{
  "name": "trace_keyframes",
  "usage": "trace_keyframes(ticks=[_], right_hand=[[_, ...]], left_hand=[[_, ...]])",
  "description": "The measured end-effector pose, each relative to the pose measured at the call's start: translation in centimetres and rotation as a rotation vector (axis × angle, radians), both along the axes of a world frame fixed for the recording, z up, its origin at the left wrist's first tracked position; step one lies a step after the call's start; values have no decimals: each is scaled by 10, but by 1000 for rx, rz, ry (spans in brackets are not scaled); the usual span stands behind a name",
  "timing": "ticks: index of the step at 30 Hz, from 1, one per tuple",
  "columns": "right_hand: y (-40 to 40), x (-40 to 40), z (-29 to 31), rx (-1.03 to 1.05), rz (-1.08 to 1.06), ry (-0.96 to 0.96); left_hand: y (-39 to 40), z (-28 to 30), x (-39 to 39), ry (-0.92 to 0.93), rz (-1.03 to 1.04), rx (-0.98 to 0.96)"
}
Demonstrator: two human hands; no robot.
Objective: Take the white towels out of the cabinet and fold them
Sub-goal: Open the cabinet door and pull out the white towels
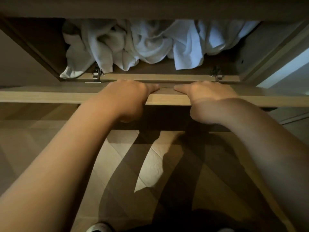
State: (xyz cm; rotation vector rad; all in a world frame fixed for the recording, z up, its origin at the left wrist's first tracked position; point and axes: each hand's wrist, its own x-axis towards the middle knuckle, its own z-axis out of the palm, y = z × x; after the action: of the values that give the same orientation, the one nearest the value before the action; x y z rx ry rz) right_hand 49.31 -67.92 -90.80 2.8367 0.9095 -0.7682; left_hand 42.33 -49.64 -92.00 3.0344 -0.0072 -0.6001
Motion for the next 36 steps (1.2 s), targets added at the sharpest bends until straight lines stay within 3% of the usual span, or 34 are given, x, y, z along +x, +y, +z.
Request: trace_keyframes(ticks=[8,18,31,36], right_hand=[[-36,-56,-77,-44,126,-96],[-51,-78,-179,-116,235,-228],[-52,-65,-218,-142,314,-227],[-60,-65,-222,-89,315,-239]], left_hand=[[-35,-70,-63,114,57,144],[-50,-174,-98,-53,81,190],[-36,-207,-90,-75,36,168],[-34,-205,-91,-108,56,22]])
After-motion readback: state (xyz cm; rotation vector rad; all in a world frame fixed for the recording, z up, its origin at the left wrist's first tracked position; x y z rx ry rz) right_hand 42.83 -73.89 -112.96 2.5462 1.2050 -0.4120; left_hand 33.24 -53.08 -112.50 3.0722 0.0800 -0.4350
